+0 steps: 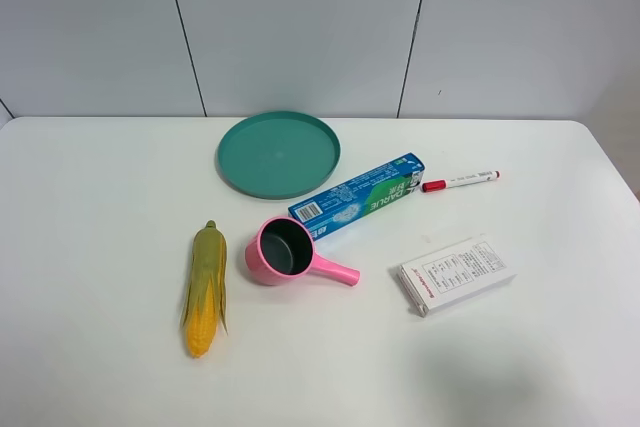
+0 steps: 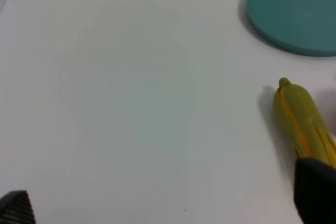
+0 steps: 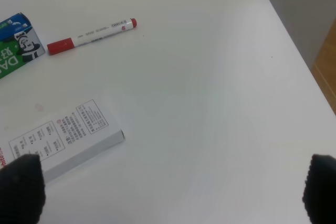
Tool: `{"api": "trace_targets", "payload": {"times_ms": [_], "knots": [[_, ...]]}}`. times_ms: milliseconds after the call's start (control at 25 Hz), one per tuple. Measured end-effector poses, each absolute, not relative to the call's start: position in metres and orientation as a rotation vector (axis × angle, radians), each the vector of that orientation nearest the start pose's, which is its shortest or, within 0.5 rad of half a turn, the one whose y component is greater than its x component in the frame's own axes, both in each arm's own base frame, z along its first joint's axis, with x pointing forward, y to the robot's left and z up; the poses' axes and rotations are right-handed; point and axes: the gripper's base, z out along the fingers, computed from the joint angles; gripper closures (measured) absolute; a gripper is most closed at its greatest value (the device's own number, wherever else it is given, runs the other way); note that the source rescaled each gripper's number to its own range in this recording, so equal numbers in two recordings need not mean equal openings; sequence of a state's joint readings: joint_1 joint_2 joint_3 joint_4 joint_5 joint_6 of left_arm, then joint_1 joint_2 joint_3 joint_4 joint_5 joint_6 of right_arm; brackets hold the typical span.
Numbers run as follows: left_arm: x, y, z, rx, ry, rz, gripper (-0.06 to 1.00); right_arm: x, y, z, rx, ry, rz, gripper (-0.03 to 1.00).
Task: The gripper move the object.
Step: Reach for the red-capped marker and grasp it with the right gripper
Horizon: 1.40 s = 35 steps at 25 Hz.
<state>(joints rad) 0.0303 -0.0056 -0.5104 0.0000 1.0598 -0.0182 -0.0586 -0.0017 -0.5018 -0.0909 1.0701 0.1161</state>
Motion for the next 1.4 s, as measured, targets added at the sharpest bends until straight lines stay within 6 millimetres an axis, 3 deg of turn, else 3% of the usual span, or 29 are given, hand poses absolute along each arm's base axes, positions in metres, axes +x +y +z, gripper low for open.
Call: {"api": "trace_targets", "payload": {"times_ms": [1400], "knots": [[-0.0069,-0.0002,0.2802,-0.049,2.027,0.008,-0.06,-0.0063,-0.0067,0.2772,0.175,2.04,-0.075,-0.03]]}}
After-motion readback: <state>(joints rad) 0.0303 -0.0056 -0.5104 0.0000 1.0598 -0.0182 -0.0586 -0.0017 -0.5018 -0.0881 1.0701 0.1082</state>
